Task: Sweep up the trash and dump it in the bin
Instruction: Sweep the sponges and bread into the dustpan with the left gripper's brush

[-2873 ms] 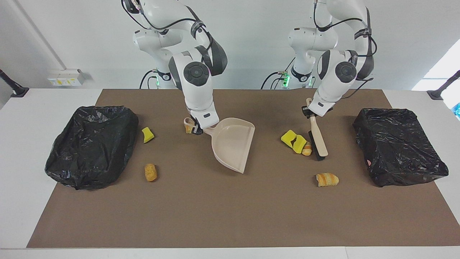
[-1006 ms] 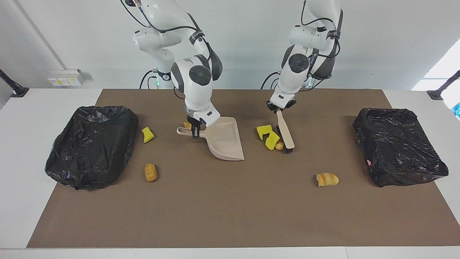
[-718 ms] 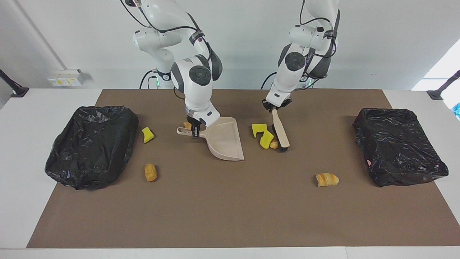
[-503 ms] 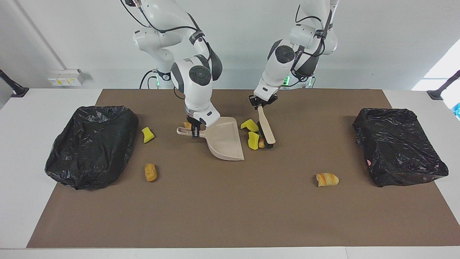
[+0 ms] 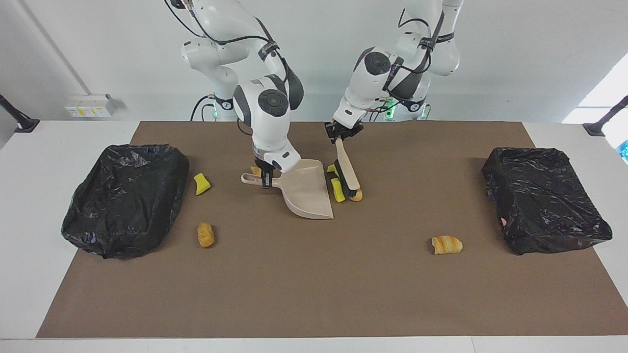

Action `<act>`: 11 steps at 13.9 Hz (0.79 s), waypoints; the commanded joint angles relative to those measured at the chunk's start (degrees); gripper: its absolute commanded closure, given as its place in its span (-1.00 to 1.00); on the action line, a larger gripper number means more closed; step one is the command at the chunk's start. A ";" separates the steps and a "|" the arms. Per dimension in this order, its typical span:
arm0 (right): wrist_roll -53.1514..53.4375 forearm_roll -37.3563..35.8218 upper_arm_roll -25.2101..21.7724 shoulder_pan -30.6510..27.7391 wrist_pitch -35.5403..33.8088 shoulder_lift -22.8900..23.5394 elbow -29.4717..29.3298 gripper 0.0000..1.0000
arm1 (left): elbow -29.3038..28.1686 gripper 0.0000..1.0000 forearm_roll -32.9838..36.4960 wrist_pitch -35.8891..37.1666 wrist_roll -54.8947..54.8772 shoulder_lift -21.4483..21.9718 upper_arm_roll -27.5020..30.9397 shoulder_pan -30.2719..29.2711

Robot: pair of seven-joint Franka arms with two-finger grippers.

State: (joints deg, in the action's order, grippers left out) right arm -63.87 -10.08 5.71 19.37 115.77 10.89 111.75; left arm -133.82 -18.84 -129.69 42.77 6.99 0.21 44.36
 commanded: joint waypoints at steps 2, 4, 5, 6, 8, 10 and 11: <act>2.70 -1.52 0.18 -0.21 1.39 -1.22 1.71 1.00 | 3.12 1.00 1.43 8.63 2.49 0.13 1.20 -2.32; 2.79 -1.52 0.18 -0.21 1.30 -1.22 1.71 1.00 | 2.25 1.00 4.51 13.12 2.49 1.09 1.20 -3.84; 2.79 -1.52 0.18 -0.21 1.39 -1.22 1.71 1.00 | 1.03 1.00 4.69 13.58 2.58 1.71 1.11 -4.53; 2.79 -1.52 0.18 -0.21 1.39 -1.22 1.71 1.00 | -0.12 1.00 4.78 12.98 2.58 2.32 1.11 -4.63; 2.79 -1.52 0.27 -0.21 1.39 -1.22 1.71 1.00 | -1.88 1.00 4.78 10.88 2.67 1.63 0.85 -3.76; 2.87 -1.43 0.18 -0.21 1.39 -1.22 1.71 1.00 | -3.20 1.00 4.69 7.53 4.67 1.37 0.58 -0.78; 2.87 -1.43 0.18 -0.21 1.48 -1.22 1.71 1.00 | -3.90 1.00 4.69 5.52 5.82 0.49 0.58 0.89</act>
State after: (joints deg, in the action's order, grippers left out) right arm -63.58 -10.08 5.71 19.37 115.77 10.88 111.79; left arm -135.39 -14.92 -120.43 45.42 7.15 0.68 41.80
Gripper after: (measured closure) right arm 0.692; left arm 0.740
